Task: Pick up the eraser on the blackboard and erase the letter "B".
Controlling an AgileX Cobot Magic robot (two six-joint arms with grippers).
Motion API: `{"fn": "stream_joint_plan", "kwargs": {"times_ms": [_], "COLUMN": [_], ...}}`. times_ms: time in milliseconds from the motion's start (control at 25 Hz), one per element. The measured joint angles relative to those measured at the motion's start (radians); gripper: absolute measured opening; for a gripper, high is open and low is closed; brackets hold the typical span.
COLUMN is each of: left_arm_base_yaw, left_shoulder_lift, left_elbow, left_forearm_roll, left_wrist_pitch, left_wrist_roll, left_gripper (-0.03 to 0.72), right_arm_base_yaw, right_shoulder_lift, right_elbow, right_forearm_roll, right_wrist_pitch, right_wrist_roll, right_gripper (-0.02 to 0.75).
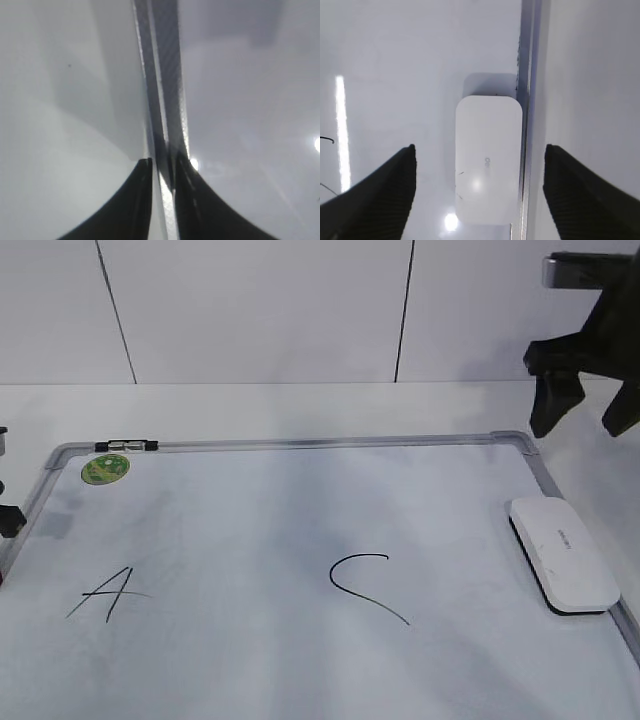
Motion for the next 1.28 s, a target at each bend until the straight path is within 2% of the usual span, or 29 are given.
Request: {"fn": "stream_joint_plan", "kwargs": {"times_ms": [360, 720, 1280], "left_arm_base_yaw": [0.0, 0.0, 0.0], "left_shoulder_lift": [0.0, -0.02, -0.169], "left_elbow": [-0.017, -0.173, -0.183], "left_forearm_roll": [0.0, 0.0, -0.004], "left_wrist_pitch": [0.0, 0.187, 0.281], "left_wrist_roll": [0.002, 0.002, 0.002], "left_gripper": [0.244, 0.255, 0.255], "right_arm_base_yaw": [0.0, 0.0, 0.0], "right_shoulder_lift": [-0.072, -0.189, -0.493], "right_elbow": [0.0, 0.033, 0.243], "right_forearm_roll": [0.0, 0.006, 0.006], "right_wrist_pitch": [0.005, 0.005, 0.021], "right_wrist_roll": [0.0, 0.002, 0.002], "right_gripper": [0.589, 0.589, 0.587]}}
